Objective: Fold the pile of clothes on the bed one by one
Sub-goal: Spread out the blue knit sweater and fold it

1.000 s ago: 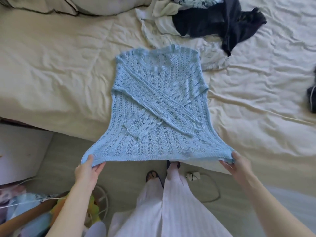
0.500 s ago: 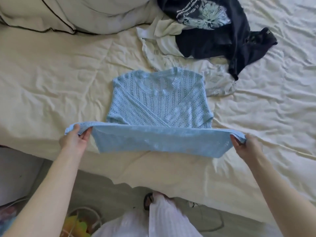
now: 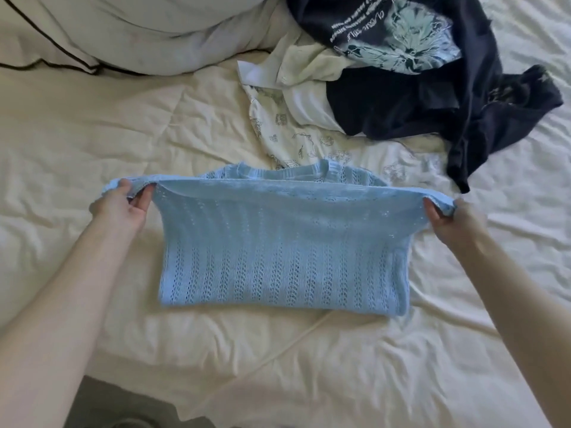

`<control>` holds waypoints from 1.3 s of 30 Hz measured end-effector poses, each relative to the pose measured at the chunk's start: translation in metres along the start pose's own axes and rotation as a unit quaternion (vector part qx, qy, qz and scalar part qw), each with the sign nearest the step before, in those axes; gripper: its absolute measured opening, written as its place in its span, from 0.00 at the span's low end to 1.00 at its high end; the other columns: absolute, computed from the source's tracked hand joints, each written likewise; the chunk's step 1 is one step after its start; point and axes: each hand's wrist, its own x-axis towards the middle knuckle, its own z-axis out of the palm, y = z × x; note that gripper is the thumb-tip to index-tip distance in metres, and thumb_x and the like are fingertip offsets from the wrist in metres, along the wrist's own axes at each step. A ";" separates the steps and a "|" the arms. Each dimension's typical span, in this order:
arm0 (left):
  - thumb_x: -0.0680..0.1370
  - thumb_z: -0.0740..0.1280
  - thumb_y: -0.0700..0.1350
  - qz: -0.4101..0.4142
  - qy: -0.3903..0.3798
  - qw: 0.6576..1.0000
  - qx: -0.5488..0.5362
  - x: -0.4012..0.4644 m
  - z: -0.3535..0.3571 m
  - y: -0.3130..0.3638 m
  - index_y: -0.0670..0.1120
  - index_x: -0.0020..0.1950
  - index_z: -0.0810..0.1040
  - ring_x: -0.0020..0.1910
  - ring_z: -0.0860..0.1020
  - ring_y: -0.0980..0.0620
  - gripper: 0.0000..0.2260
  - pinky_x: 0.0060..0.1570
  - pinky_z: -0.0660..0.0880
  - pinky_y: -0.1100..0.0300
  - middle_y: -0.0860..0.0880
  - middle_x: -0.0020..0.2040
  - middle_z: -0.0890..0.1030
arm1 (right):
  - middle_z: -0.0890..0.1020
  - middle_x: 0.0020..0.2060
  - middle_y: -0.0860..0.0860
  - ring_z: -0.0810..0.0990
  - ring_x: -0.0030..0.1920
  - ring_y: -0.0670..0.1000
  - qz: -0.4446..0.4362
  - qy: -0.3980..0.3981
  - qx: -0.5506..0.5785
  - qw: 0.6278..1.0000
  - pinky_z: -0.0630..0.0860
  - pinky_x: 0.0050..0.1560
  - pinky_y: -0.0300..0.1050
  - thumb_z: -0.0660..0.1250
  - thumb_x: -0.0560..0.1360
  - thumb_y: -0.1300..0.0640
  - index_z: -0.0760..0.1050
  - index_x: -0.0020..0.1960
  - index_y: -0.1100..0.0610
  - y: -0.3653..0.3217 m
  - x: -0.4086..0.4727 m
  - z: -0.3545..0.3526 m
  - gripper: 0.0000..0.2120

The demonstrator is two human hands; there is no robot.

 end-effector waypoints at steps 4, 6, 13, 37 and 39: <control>0.77 0.64 0.32 0.012 0.014 1.000 0.003 0.018 0.029 -0.003 0.41 0.42 0.66 0.47 0.76 0.45 0.10 0.36 0.80 0.57 0.40 0.53 0.73 | 0.67 0.59 0.58 0.75 0.41 0.56 -0.001 0.004 -0.014 1.000 0.78 0.26 0.44 0.58 0.80 0.63 0.66 0.65 0.59 -0.008 0.017 0.036 0.13; 0.78 0.63 0.32 0.002 0.016 1.000 -0.009 0.030 0.039 -0.006 0.41 0.43 0.65 0.50 0.76 0.44 0.08 0.38 0.80 0.57 0.40 0.55 0.73 | 0.67 0.61 0.58 0.76 0.41 0.57 -0.005 0.006 -0.023 1.000 0.78 0.27 0.43 0.59 0.80 0.64 0.67 0.67 0.61 -0.009 0.023 0.048 0.16; 0.83 0.53 0.41 0.014 -0.099 0.993 0.058 0.044 0.051 -0.034 0.40 0.69 0.65 0.66 0.72 0.45 0.15 0.56 0.75 0.58 0.43 0.64 0.73 | 0.72 0.66 0.59 0.74 0.65 0.57 -0.044 -0.098 -0.046 0.993 0.76 0.59 0.51 0.52 0.83 0.60 0.58 0.73 0.64 0.008 0.022 0.059 0.20; 0.80 0.56 0.35 -0.124 -0.118 0.977 0.130 0.021 0.128 -0.086 0.38 0.52 0.69 0.38 0.79 0.48 0.03 0.26 0.77 0.62 0.41 0.44 0.78 | 0.78 0.56 0.58 0.77 0.59 0.56 0.141 -0.150 0.039 0.978 0.78 0.53 0.50 0.59 0.80 0.62 0.73 0.48 0.62 0.041 0.018 0.121 0.05; 0.81 0.54 0.34 -0.102 -0.115 0.981 0.120 0.025 0.128 -0.087 0.36 0.61 0.65 0.38 0.79 0.47 0.10 0.29 0.78 0.62 0.37 0.52 0.77 | 0.74 0.63 0.57 0.74 0.64 0.55 0.086 -0.167 0.035 0.981 0.75 0.61 0.49 0.58 0.81 0.62 0.71 0.63 0.62 0.044 0.017 0.121 0.13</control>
